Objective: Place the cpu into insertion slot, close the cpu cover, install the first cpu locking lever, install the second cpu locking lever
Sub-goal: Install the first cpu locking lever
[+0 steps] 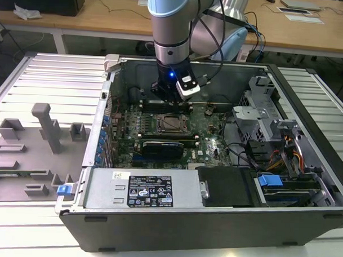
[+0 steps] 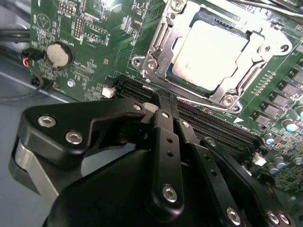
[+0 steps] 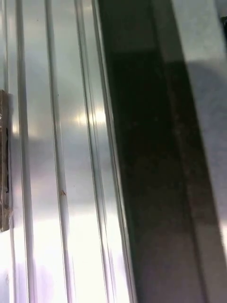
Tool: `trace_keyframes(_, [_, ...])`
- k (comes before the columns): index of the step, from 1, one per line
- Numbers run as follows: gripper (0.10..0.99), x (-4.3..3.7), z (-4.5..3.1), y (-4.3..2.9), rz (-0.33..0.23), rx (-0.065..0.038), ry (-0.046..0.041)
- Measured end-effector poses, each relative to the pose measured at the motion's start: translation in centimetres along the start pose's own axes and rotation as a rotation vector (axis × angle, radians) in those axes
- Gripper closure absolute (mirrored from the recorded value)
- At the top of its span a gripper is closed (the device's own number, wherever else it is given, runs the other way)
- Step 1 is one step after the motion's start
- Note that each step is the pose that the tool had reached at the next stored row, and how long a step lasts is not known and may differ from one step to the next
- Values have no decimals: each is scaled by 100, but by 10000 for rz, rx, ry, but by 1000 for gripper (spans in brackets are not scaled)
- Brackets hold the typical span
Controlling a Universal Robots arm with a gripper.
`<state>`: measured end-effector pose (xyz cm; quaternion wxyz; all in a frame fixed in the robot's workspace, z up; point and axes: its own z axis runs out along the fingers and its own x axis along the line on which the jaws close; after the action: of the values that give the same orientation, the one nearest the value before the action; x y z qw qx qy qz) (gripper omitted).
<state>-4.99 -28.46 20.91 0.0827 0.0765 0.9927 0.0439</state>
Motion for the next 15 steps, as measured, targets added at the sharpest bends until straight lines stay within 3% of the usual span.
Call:
trace_keyframes(6, [980,7,15,-2,747,121,-76])
trace_keyframes(15, [980,30,33,51,1116,180,-114])
